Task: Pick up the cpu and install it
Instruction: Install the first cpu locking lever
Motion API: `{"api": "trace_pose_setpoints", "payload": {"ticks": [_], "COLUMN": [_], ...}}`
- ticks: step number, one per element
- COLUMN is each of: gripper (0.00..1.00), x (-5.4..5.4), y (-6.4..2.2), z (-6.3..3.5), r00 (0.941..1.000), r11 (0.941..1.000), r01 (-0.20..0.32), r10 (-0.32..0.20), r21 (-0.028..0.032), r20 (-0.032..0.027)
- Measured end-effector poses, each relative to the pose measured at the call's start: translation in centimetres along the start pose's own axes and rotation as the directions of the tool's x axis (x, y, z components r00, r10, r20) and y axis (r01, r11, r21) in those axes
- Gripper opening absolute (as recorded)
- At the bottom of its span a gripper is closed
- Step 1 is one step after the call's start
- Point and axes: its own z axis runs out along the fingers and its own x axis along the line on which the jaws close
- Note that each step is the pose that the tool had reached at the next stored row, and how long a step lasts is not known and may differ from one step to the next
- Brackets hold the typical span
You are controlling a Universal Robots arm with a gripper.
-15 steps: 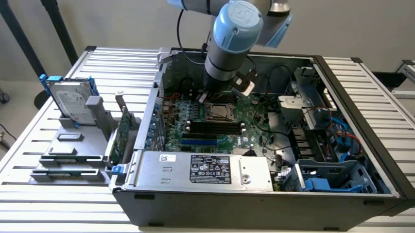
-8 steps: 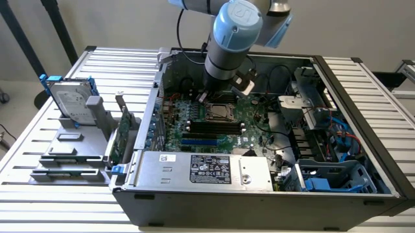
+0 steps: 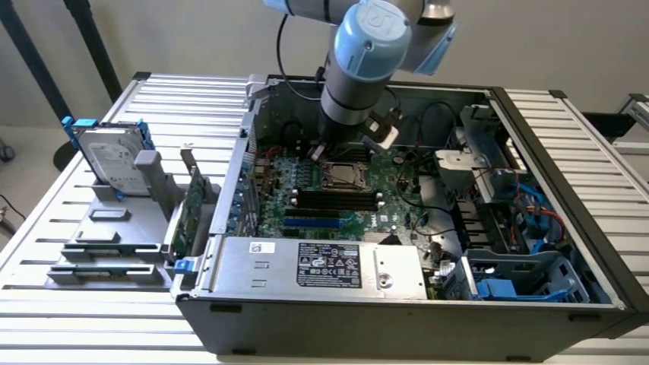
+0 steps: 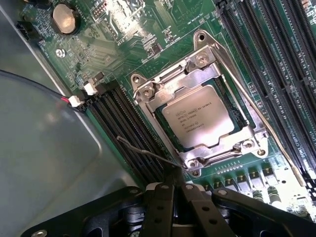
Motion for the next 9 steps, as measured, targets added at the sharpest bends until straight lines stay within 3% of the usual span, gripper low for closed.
{"api": "trace_pose_setpoints", "payload": {"ticks": [9], "gripper": [0.11], "x": [0.32], "y": [0.50], "z": [-0.02], "r00": [1.0000], "r11": [1.0000], "r01": [0.000], "r10": [0.000], "r21": [0.0001], "r20": [-0.0001]}}
